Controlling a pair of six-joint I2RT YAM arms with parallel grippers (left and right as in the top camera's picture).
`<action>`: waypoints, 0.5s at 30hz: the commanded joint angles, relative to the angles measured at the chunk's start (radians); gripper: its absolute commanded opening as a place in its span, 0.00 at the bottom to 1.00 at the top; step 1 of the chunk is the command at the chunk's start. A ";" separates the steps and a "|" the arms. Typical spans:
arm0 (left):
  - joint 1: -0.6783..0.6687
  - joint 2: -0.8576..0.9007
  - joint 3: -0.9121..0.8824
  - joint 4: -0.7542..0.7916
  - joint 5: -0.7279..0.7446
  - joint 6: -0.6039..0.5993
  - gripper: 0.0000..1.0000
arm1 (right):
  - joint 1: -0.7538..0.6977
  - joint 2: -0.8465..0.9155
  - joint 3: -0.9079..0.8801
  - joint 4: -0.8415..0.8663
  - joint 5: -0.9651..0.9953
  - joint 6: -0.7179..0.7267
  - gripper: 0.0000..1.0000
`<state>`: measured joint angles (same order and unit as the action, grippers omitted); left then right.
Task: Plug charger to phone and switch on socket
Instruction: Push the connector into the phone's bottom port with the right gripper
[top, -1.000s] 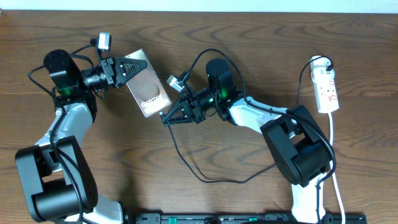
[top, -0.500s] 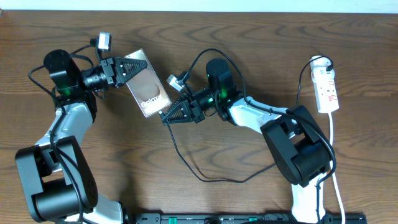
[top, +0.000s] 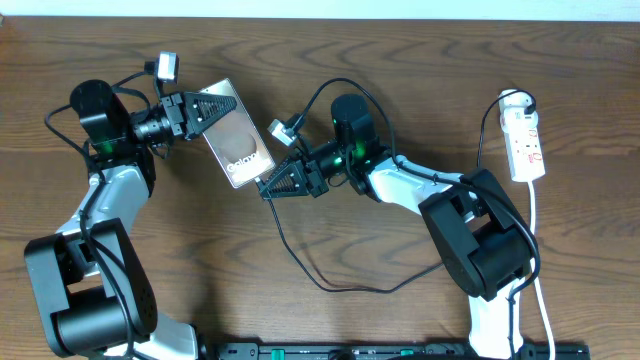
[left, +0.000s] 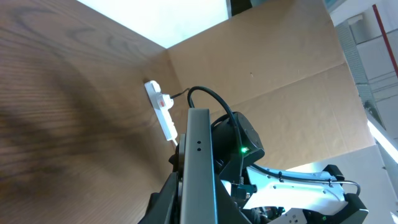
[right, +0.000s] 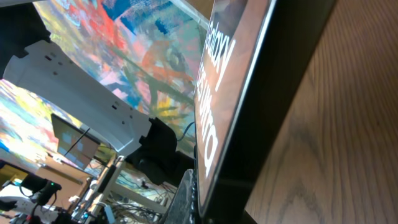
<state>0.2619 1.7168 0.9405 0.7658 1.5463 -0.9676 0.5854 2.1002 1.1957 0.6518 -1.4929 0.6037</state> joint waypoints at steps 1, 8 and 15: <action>0.000 0.000 0.005 0.006 0.025 0.006 0.07 | -0.004 -0.008 0.007 0.003 0.021 0.014 0.01; 0.000 0.000 0.005 0.006 0.025 0.006 0.08 | -0.004 -0.008 0.007 0.003 0.028 0.032 0.01; 0.000 0.000 0.005 0.006 0.025 0.006 0.07 | -0.004 -0.008 0.007 0.003 0.048 0.054 0.01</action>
<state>0.2619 1.7168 0.9405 0.7658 1.5429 -0.9668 0.5858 2.1002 1.1957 0.6518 -1.4776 0.6361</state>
